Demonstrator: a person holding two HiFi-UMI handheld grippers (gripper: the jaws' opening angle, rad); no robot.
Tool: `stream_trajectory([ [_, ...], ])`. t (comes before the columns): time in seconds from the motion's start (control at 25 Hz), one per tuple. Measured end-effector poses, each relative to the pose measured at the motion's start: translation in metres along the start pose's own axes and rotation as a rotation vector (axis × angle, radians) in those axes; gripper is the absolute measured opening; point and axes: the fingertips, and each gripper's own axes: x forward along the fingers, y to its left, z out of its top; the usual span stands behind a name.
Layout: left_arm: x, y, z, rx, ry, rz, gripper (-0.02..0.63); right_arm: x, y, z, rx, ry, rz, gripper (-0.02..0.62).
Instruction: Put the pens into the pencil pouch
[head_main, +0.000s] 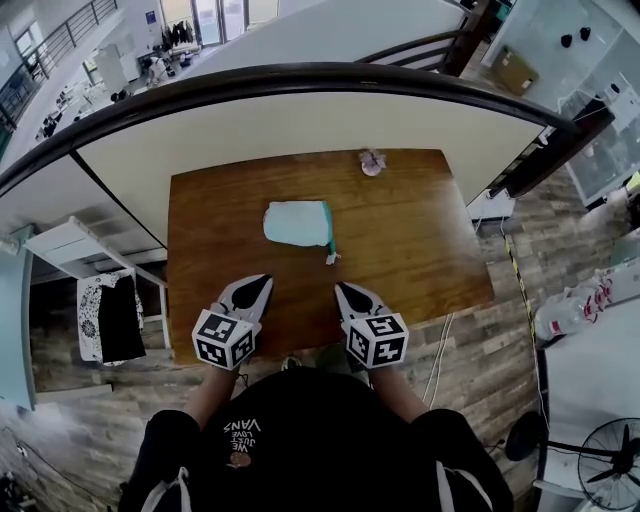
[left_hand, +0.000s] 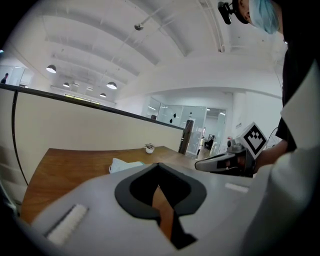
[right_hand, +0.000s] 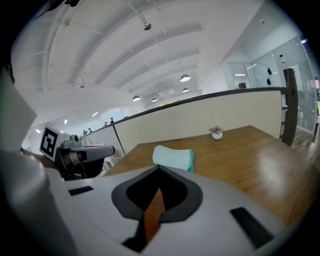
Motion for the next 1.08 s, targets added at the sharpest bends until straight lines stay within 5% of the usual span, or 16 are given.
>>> stream_trajectory([
  [1.08, -0.021, 0.000, -0.027, -0.037, 0.013, -0.016, 0.011, 0.000, 0.017, -0.020, -0.027, 0.029, -0.024, 0.012],
])
